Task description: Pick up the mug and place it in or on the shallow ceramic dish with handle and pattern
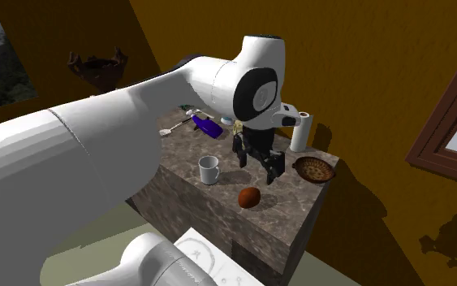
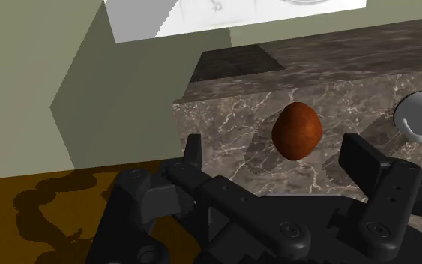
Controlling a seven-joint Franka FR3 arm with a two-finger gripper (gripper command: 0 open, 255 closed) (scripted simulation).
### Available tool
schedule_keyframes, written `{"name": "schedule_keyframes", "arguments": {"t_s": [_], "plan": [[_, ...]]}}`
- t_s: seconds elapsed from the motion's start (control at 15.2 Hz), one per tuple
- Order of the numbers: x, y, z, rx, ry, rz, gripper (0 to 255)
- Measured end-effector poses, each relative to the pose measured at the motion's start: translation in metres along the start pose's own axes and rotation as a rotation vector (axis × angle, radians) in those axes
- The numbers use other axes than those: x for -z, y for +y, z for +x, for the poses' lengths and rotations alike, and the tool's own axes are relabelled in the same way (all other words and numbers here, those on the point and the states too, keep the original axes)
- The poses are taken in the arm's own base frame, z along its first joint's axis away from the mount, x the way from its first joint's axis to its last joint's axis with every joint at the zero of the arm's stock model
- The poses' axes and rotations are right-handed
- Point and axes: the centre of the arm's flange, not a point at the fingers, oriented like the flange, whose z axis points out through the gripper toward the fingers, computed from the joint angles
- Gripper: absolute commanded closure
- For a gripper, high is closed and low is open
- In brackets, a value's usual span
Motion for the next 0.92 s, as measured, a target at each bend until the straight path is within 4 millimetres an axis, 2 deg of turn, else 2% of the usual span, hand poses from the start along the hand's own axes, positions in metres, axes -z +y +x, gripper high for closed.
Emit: {"name": "schedule_keyframes", "arguments": {"t_s": [0.07,0.2,0.73,0.92], "plan": [[0.0,0.0,0.0,0.0,0.0,0.0,0],[-0.006,-0.014,0.002,0.002,-0.001,-0.002,0],[-0.046,-0.102,0.024,0.012,-0.011,-0.016,0],[-0.065,-0.14,0.033,0.016,-0.014,-0.021,0]]}}
